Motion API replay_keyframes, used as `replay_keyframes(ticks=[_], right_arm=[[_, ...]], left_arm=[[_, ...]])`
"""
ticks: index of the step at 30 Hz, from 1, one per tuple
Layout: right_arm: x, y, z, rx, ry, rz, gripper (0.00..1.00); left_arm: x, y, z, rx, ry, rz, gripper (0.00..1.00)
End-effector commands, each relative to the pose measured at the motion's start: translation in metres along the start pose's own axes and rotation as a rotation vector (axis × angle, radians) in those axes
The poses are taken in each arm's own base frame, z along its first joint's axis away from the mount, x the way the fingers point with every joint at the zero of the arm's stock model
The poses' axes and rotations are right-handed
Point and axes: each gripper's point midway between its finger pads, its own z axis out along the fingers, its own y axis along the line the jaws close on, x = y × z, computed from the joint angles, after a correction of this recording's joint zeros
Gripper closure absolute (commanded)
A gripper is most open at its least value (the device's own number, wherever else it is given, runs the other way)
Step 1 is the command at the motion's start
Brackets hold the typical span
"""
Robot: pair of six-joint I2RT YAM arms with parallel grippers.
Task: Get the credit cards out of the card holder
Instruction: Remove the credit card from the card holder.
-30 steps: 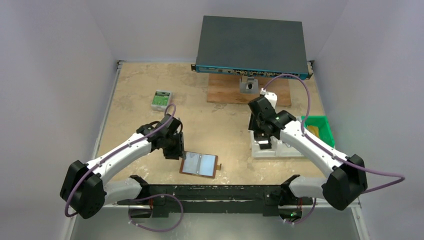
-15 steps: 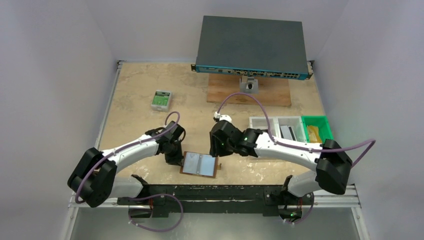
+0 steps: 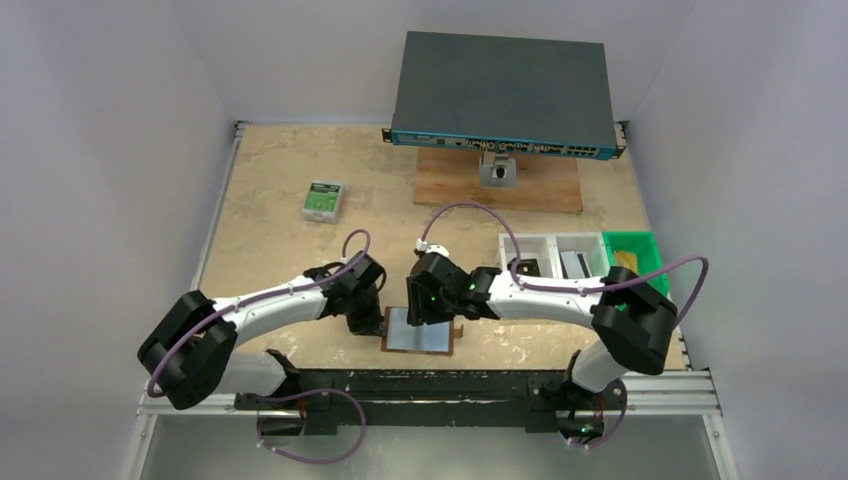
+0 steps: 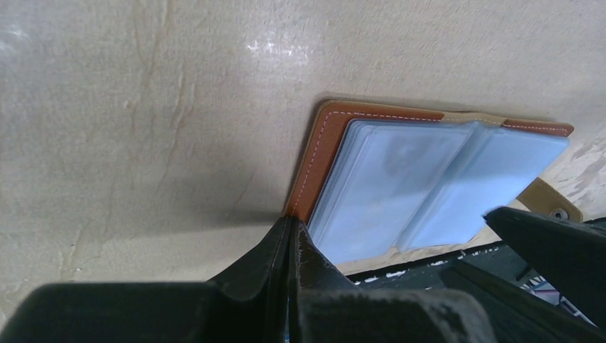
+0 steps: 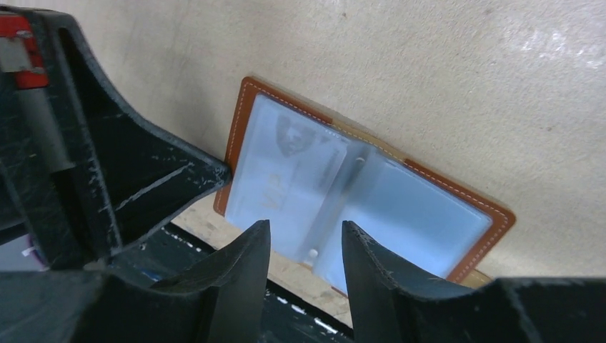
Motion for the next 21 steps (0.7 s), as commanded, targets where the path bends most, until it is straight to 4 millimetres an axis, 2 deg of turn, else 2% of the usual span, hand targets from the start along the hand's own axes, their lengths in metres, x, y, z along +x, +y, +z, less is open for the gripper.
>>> replay_keyframes(ticks=[1,6,17,21], right_arm=[[0.007,0.006,0.014,-0.006,0.009,-0.001,0.57],[0.014,0.002,0.028,0.020,0.025,0.006,0.49],[0.011,0.007,0.057,0.093,0.033,-0.083,0.49],[0.003,0.007,0.056,0.115,0.014,-0.095,0.49]], left_arm=[[0.005,-0.009,0.001,0.035,0.007,-0.055,1.00],[0.005,-0.003,-0.004,0.030,-0.016,-0.080,1.00],[-0.001,0.011,-0.020,0.007,-0.100,-0.133,1.00],[-0.002,0.016,-0.022,-0.014,-0.106,-0.138,1.00]])
